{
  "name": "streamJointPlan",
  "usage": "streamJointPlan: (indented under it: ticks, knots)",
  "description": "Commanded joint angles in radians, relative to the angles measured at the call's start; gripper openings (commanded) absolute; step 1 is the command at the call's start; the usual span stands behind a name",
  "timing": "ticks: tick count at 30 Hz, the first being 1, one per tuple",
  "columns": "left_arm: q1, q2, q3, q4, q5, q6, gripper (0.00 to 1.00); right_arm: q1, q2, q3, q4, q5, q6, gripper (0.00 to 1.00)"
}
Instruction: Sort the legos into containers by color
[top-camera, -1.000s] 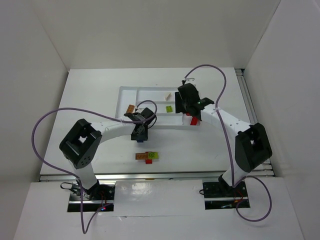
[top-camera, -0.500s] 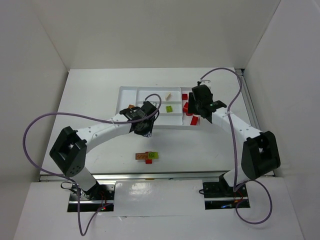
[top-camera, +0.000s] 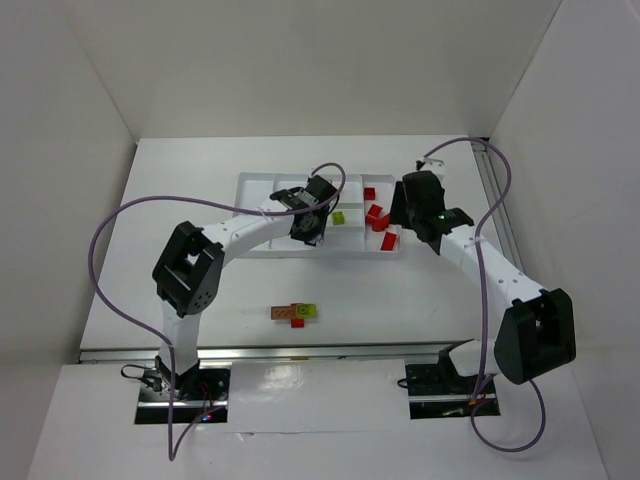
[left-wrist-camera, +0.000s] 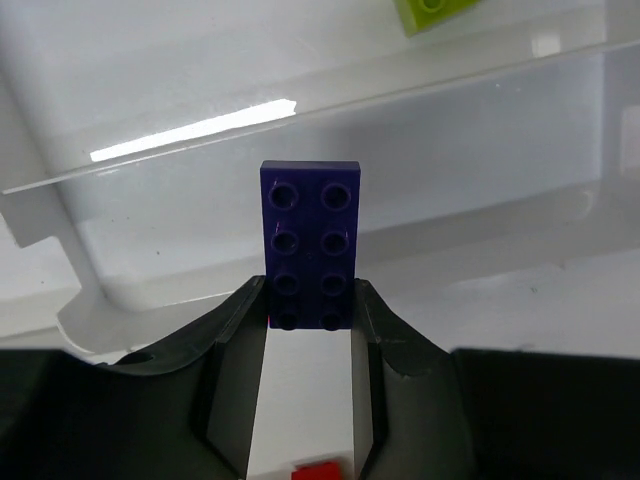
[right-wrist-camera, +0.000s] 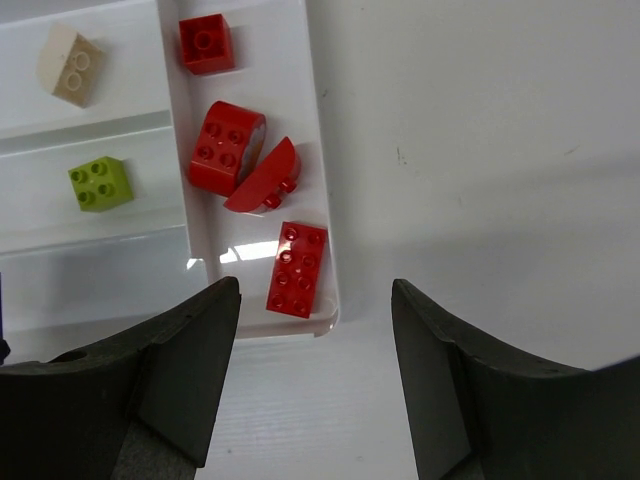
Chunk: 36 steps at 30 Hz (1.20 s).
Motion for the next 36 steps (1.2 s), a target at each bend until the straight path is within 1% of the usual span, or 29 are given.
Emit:
streamJointPlan:
  ticks: [1,3,5,6,7,9,10,11,13,16,18,20,21,22,24,25,27,28,29,32,33,34,36]
  knots:
    - [0.016,0.023,0.064,-0.004,-0.015,0.023,0.45,-0.020,-0.050,-0.023,-0.029,0.023,0.021,0.70]
    - [0.027,0.035,0.064,-0.004,-0.015,0.023,0.51,-0.020,-0.051,-0.034,-0.029,0.023,0.021,0.70]
    - [0.036,0.047,0.073,-0.004,-0.004,0.023,0.56,-0.020,-0.051,-0.034,-0.029,0.014,0.021,0.70]
    - [0.036,0.047,0.073,-0.004,-0.004,0.023,0.66,-0.020,-0.051,-0.034,-0.038,0.014,0.021,0.70]
    - [0.036,0.047,0.073,-0.004,0.010,0.023,0.70,-0.020,-0.051,-0.034,-0.038,0.014,0.021,0.70]
    - [0.036,0.047,0.052,-0.004,0.022,0.014,0.83,-0.020,-0.051,-0.034,-0.038,0.014,0.021,0.70]
    - [0.036,0.034,0.043,-0.004,0.022,0.014,0.85,-0.020,-0.051,-0.034,-0.038,0.004,0.021,0.70]
    - [0.036,0.034,0.024,-0.004,0.022,0.002,0.85,-0.020,-0.051,-0.034,-0.038,0.004,0.021,0.70]
    - [0.036,-0.014,0.004,-0.004,0.022,-0.011,0.85,-0.020,-0.060,-0.034,-0.038,-0.019,0.021,0.70]
    - [0.036,-0.104,-0.023,-0.015,0.013,-0.011,0.85,0.003,-0.081,-0.044,-0.029,-0.094,0.021,0.70]
    - [0.036,-0.155,-0.034,-0.036,0.002,-0.011,0.85,0.037,-0.092,-0.055,-0.016,-0.160,-0.013,0.70]
    - [0.036,-0.233,-0.057,-0.055,-0.021,-0.011,0.85,0.115,-0.104,-0.080,0.028,-0.236,-0.037,0.70]
    - [0.036,-0.256,-0.057,-0.067,-0.030,-0.011,0.85,0.150,-0.115,-0.092,0.040,-0.250,-0.048,0.70]
    - [0.049,-0.278,-0.069,-0.087,-0.041,-0.011,0.85,0.227,-0.115,-0.110,0.051,-0.261,-0.066,0.70]
    - [0.087,-0.331,-0.069,-0.116,-0.041,-0.011,0.85,0.311,-0.115,-0.123,0.074,-0.275,-0.106,0.71]
    - [0.104,-0.348,-0.069,-0.130,-0.041,-0.011,0.85,0.391,-0.115,-0.133,0.074,-0.285,-0.125,0.71]
    - [0.163,-0.382,-0.079,-0.151,-0.025,-0.011,0.85,0.474,-0.115,-0.134,0.085,-0.296,-0.160,0.82]
    - [0.183,-0.420,-0.092,-0.151,0.007,-0.011,0.85,0.512,-0.115,-0.134,0.085,-0.296,-0.191,0.82]
    - [0.203,-0.437,-0.092,-0.151,0.022,-0.011,0.85,0.578,-0.104,-0.134,0.085,-0.296,-0.209,0.82]
    - [0.266,-0.482,-0.122,-0.127,0.056,-0.002,0.85,0.686,-0.055,-0.109,0.073,-0.348,-0.290,0.85]
    - [0.266,-0.494,-0.122,-0.127,0.056,-0.001,0.85,0.701,-0.035,-0.095,0.062,-0.371,-0.312,0.87]
    - [0.280,-0.494,-0.122,-0.127,0.056,0.008,0.83,0.718,-0.014,-0.066,0.031,-0.420,-0.355,0.93]
    - [0.292,-0.494,-0.131,-0.127,0.056,0.008,0.83,0.743,0.049,-0.040,0.010,-0.457,-0.381,0.95]
